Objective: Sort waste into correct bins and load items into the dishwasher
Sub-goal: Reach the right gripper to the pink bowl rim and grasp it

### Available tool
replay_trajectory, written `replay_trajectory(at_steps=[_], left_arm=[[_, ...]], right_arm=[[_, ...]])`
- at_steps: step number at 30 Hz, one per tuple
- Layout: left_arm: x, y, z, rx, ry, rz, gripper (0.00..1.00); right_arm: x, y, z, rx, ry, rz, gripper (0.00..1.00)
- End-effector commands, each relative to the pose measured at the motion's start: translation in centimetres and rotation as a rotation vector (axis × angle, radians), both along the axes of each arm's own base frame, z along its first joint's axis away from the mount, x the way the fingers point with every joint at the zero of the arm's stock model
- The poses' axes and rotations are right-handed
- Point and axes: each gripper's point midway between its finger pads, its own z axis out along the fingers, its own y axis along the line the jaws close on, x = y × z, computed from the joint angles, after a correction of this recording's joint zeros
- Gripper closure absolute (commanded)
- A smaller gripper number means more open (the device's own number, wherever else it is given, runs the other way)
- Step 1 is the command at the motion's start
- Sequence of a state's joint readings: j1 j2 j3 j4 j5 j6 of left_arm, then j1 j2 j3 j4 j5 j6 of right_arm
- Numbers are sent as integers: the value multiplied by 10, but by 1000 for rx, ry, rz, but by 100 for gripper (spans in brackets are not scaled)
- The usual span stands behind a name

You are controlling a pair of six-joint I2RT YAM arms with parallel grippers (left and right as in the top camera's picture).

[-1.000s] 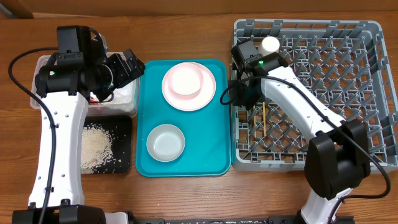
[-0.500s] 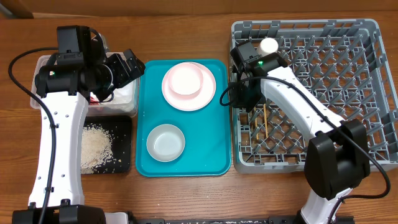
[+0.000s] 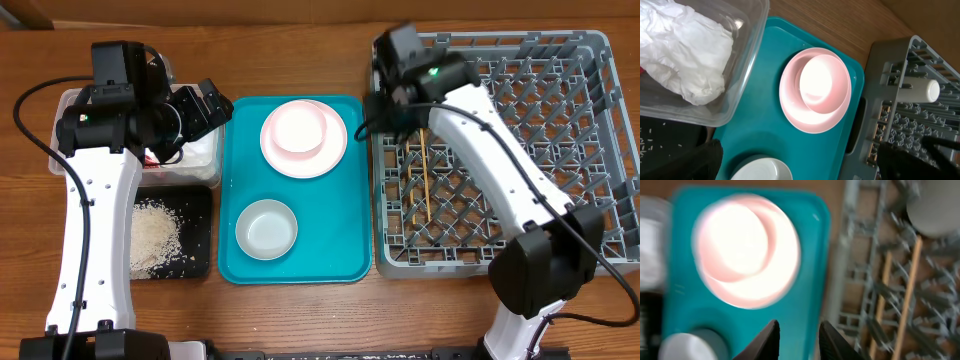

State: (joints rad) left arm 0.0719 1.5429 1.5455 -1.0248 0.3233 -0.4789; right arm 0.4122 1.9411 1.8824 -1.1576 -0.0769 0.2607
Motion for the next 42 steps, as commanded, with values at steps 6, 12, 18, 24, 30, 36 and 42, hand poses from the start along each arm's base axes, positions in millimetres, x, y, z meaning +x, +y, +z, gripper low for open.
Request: replay_trajectory(at_steps=[6, 12, 18, 24, 30, 36, 42], left_arm=[[2, -1, 12, -5, -36, -12, 0], [2, -1, 12, -5, -35, -12, 0], [2, -1, 12, -5, -35, -12, 0], [2, -1, 12, -5, -35, -12, 0], [2, -1, 12, -5, -36, -12, 0], [2, -1, 12, -5, -35, -12, 0], [2, -1, 12, -5, -35, -12, 0]], right_arm=[[-1, 70, 36, 198, -98, 158, 62], [-7, 110, 12, 187, -136, 279, 59], [-6, 133, -31, 156, -111, 354, 58], [3, 157, -71, 123, -153, 479, 57], [7, 178, -107, 113, -172, 548, 57], [0, 185, -132, 100, -137, 566, 57], [0, 185, -134, 96, -136, 564, 62]])
